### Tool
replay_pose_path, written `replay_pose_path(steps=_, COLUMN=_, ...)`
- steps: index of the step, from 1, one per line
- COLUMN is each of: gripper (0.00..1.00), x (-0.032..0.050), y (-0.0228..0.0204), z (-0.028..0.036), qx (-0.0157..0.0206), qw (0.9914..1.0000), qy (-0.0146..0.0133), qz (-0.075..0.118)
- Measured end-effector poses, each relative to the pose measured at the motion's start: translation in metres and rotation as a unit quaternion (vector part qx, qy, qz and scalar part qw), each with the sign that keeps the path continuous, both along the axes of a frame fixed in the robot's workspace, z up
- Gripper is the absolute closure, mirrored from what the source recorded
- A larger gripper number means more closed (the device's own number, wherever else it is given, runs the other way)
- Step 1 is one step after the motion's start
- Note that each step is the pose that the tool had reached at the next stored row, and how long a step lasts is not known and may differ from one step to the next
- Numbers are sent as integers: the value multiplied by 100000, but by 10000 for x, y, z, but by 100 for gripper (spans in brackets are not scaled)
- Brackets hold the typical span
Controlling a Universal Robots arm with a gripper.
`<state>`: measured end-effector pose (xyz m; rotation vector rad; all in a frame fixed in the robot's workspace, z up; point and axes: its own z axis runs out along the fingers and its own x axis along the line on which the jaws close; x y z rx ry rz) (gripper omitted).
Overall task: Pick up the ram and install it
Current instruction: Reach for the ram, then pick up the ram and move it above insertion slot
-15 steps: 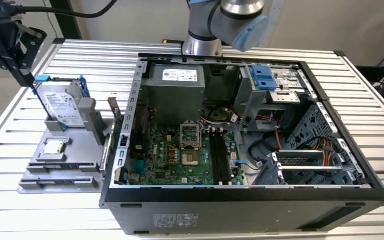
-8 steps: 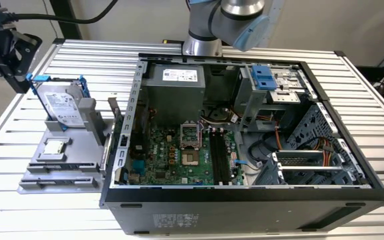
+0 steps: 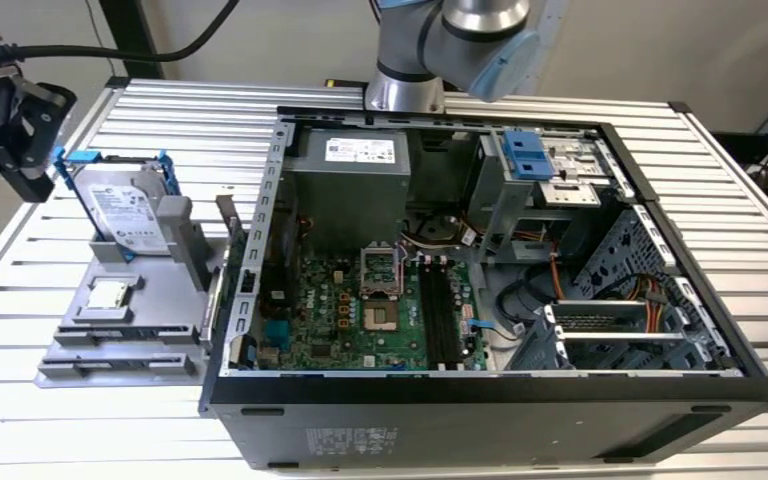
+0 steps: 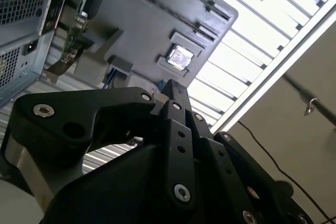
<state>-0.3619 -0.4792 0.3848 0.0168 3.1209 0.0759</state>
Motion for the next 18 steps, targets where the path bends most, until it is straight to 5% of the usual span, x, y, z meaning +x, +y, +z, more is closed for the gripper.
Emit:
replay_pose_path(steps=10, gripper=100, x=-16, y=-224, z=-32, qx=0, qw=100000, qy=-1, qz=0)
replay_pose_path(steps=18, gripper=100, x=-23, y=-316, z=-45, qx=0, qw=99999, qy=-1, qz=544)
